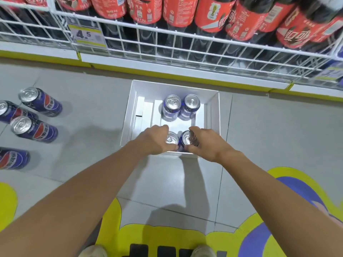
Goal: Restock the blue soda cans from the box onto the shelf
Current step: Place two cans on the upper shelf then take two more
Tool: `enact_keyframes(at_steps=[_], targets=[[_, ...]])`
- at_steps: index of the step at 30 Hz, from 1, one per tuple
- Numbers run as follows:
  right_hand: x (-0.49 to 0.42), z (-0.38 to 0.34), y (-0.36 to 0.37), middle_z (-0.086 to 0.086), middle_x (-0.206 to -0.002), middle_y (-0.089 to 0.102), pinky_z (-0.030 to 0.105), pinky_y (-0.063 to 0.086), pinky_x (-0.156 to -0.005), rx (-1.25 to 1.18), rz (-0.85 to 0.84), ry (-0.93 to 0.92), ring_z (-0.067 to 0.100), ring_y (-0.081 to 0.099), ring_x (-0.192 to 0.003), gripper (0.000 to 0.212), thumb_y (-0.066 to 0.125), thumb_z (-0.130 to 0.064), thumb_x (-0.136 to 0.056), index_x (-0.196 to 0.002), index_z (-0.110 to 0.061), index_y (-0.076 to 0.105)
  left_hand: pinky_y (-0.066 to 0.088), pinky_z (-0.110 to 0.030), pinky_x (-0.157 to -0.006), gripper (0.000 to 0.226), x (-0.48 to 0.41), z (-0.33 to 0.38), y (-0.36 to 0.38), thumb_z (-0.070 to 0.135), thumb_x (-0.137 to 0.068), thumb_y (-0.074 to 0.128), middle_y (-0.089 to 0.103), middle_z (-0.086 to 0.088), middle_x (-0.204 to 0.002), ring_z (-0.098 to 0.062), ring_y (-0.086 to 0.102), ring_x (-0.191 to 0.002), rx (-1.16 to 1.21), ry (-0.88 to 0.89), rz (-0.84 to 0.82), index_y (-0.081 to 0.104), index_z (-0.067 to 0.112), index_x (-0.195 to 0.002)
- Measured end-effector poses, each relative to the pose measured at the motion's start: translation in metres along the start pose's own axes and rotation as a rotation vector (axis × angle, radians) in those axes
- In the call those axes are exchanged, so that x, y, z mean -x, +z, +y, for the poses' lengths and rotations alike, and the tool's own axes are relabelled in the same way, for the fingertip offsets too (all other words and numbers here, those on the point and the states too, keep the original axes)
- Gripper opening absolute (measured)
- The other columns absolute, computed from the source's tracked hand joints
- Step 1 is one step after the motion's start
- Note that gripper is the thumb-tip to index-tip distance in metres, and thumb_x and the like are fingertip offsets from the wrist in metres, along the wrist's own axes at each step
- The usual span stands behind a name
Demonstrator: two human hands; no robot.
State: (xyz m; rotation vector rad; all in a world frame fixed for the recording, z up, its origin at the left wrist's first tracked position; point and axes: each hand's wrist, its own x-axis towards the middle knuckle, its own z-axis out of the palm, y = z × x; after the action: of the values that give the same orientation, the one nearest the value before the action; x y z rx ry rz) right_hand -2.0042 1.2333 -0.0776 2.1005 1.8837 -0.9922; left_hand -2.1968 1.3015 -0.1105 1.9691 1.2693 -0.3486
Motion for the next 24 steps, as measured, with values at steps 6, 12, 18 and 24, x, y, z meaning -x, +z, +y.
enact_keyframes(at_steps=[6, 12, 18, 24], targets=[[-0.006, 0.000, 0.008, 0.014, -0.102, 0.070, 0.045, 0.053, -0.080, -0.109, 0.133, 0.015, 0.037, 0.063, -0.095, 0.042, 0.068, -0.034, -0.091, -0.119, -0.006, 0.054, 0.040, -0.033, -0.077, 0.046, -0.004, 0.012, 0.002, 0.047, -0.081, 0.068, 0.063, -0.017, -0.114, -0.038, 0.061, -0.107, 0.156, -0.093, 0.203, 0.048, 0.012, -0.104], [-0.028, -0.002, 0.022, 0.006, -0.109, 0.073, 0.035, 0.052, -0.082, -0.453, 0.317, 0.190, 0.029, 0.066, -0.101, 0.048, 0.074, -0.042, -0.090, -0.121, -0.010, 0.058, 0.054, -0.036, -0.080, 0.058, -0.017, 0.006, 0.004, 0.048, -0.065, 0.082, 0.069, -0.006, -0.102, -0.029, 0.066, -0.096, 0.522, -0.200, 0.308, 0.059, 0.013, -0.105], [-0.042, 0.008, 0.026, -0.009, -0.105, 0.070, 0.028, 0.054, -0.087, -0.704, 0.296, 0.211, 0.013, 0.068, -0.094, 0.057, 0.088, -0.026, -0.082, -0.130, -0.016, 0.059, 0.061, -0.054, -0.085, 0.061, -0.036, -0.022, 0.014, 0.043, -0.048, 0.092, 0.078, -0.007, -0.094, -0.032, 0.076, -0.092, 0.779, -0.090, 0.244, 0.068, 0.019, -0.099], [-0.023, 0.000, 0.000, -0.005, -0.111, 0.076, 0.032, 0.059, -0.093, -0.994, 0.383, 0.095, 0.009, 0.072, -0.100, 0.056, 0.091, -0.015, -0.079, -0.129, -0.019, 0.067, 0.061, -0.028, -0.083, 0.046, -0.003, -0.001, -0.032, 0.008, -0.072, 0.091, 0.079, -0.009, -0.106, -0.024, 0.076, -0.099, 1.002, -0.022, 0.215, 0.072, 0.011, -0.114]])
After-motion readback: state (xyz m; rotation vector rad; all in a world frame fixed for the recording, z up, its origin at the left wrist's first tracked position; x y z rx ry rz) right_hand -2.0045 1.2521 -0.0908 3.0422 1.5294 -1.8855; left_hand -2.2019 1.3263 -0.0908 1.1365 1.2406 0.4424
